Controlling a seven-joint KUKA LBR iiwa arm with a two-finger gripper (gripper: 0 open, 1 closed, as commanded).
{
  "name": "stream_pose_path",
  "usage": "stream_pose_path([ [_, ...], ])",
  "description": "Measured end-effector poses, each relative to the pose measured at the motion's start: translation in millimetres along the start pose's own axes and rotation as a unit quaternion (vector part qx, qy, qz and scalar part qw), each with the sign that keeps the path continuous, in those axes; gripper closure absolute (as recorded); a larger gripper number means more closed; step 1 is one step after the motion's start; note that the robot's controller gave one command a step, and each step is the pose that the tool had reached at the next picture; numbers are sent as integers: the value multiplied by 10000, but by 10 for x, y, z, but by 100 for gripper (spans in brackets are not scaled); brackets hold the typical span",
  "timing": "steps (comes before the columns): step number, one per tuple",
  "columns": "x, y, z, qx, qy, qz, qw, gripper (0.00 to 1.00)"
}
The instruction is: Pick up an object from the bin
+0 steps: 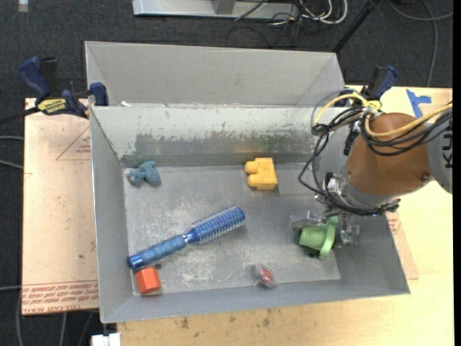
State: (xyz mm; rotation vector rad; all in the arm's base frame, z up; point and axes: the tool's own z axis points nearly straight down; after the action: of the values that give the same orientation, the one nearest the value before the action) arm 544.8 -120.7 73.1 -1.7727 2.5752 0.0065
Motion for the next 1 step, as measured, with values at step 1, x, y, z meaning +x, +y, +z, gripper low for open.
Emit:
stream_pose_path([
  [1, -13, -6, -11, 5, -12, 5, 10000, 100],
])
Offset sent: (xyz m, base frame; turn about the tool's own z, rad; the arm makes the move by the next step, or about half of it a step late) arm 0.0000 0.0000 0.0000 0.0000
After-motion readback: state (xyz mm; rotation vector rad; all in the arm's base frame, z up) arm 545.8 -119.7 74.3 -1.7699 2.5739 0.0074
